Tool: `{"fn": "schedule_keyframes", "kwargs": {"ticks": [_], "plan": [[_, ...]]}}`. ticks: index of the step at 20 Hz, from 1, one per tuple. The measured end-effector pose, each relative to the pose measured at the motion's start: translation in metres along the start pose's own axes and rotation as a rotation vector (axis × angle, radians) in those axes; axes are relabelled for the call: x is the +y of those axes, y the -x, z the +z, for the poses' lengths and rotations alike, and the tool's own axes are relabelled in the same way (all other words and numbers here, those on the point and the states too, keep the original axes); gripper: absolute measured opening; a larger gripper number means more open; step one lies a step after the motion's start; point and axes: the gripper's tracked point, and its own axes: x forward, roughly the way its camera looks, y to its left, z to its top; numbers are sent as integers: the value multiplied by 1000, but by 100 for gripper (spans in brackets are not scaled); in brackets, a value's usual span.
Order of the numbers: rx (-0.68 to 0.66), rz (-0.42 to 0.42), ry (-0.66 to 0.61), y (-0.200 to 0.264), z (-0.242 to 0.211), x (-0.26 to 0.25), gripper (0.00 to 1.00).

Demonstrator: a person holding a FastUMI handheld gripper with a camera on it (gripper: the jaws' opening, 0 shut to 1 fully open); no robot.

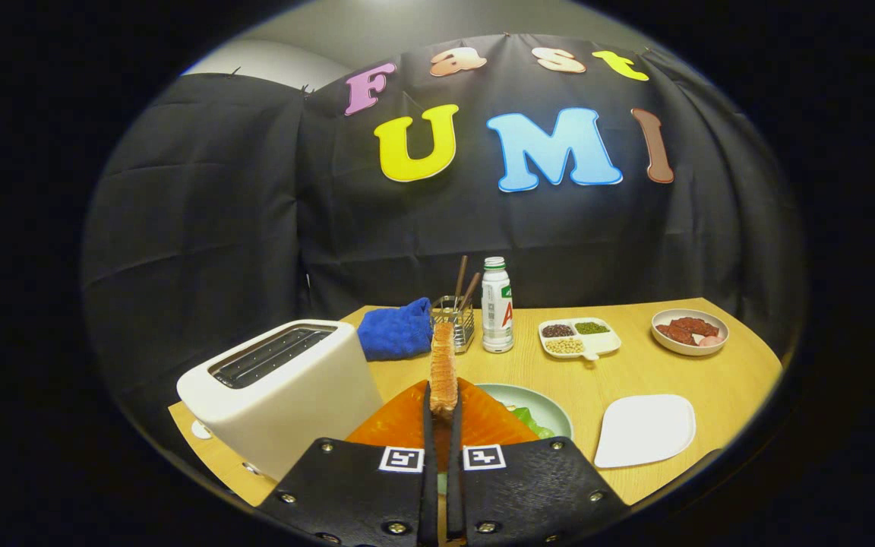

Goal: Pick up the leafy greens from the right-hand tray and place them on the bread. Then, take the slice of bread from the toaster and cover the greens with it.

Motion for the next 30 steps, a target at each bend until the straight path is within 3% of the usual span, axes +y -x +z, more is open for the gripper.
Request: {"fn": "schedule_keyframes", "kwargs": {"ticks": [10, 15, 26, 30], "plan": [[43, 13, -23, -16, -26, -5, 5], [45, -19, 20, -20, -30, -19, 5], [61, -115, 218, -29, -45, -54, 40], [14, -150, 218, -30, -42, -59, 43]]}}
